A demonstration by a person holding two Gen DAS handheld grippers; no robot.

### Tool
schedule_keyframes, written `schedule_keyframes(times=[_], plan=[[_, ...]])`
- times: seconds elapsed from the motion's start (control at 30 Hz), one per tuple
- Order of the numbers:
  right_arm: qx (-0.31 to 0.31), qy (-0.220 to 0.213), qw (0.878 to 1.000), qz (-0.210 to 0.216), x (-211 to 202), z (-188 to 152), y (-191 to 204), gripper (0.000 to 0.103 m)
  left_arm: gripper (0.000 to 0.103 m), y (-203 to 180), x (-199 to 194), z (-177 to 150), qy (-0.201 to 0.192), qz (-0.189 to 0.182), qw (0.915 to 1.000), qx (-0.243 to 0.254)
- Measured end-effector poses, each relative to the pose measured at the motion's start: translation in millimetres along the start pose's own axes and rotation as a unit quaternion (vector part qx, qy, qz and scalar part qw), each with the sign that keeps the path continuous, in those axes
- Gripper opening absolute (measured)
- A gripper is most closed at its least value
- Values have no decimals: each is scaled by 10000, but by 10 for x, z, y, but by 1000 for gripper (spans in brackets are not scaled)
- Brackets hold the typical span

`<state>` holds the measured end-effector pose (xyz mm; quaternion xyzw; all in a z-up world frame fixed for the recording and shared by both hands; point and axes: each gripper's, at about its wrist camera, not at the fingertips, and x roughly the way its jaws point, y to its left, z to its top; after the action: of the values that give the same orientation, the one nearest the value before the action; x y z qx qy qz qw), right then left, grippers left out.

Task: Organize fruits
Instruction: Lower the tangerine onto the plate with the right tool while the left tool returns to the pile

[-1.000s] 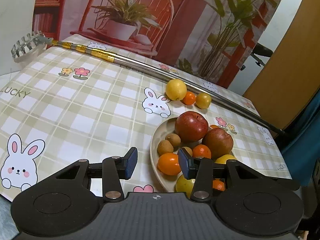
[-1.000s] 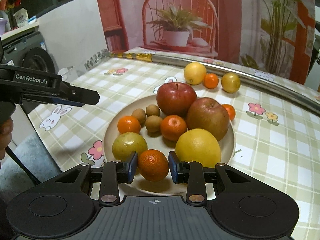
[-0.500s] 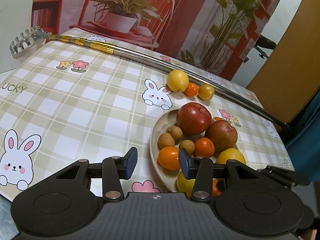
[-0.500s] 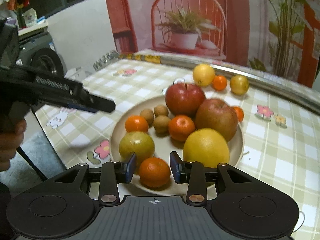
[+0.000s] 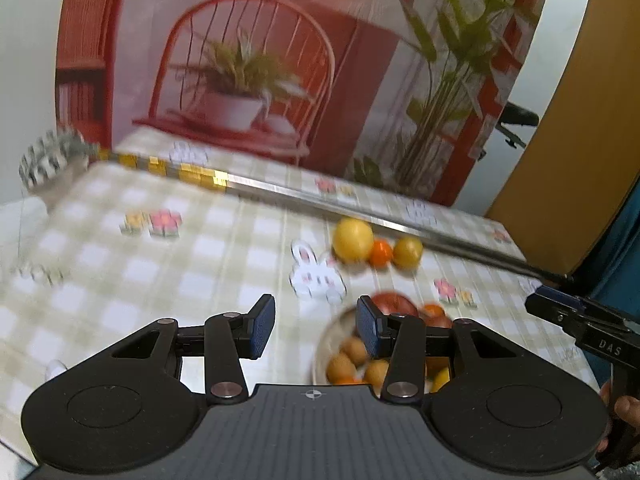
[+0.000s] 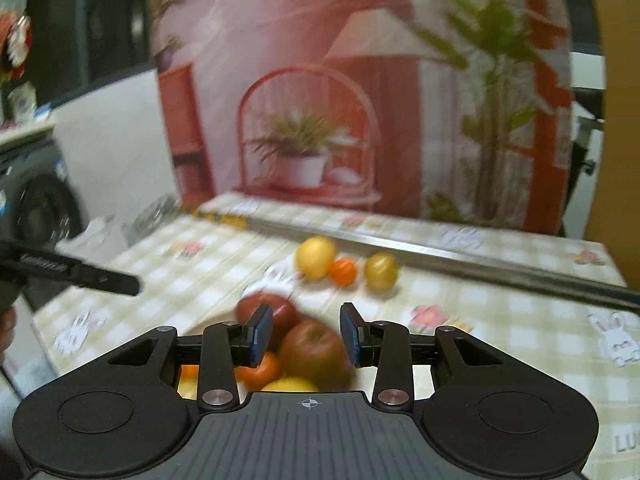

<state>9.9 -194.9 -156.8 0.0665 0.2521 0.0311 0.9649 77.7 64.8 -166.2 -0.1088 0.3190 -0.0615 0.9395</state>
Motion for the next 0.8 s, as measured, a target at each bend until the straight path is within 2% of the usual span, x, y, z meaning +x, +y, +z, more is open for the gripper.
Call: schedule_keyframes(times=[0.17,0.4,0.57,0.8], plan=[[382,-253,9987,-227,14,119,-337,38,47,72,-90,227,-148,99,9998,75],[579,-276,9973,-356,200,192,-571,38,47,178,-78,529,-213,325,9992,81],[694,-55,9970,-340,446,165,-644,38,47,164,72,597,-89,393,9990,180],[776,403,9959,-226,840,34,-645,38,47,87,474,565,269,178,9991,280]])
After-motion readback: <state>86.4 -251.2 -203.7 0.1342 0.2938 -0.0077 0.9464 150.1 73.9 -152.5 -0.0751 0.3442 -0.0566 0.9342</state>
